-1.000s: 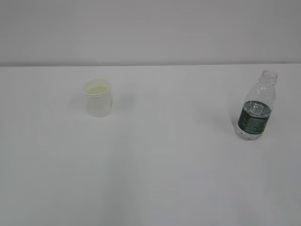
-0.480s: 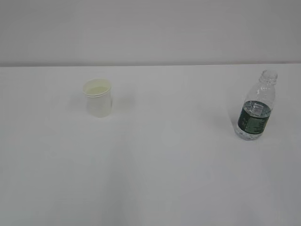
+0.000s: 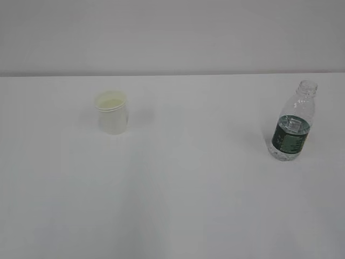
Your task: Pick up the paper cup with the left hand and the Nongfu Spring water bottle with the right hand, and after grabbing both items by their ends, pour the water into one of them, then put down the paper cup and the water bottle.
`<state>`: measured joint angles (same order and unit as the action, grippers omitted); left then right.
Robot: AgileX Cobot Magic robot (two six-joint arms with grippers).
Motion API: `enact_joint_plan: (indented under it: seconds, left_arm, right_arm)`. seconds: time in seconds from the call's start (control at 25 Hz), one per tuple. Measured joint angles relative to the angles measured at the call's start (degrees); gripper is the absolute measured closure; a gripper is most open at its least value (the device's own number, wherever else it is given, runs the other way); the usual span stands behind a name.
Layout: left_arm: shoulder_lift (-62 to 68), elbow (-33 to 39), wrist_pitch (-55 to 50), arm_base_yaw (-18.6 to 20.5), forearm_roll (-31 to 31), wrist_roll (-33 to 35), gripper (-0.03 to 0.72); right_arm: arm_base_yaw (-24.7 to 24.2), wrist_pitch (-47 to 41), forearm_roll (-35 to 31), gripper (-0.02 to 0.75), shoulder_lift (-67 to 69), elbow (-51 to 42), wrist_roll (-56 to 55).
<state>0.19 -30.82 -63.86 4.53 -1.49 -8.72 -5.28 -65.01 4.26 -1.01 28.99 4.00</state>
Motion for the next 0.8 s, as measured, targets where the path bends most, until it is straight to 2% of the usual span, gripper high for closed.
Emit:
enact_joint_plan:
  seconds: [0.8]
  left_arm:
    - [0.0, 0.0, 0.0, 0.3, 0.2, 0.0, 0.343]
  right_arm:
    - [-0.1, 0.0, 0.0, 0.151, 0.0, 0.0, 0.0]
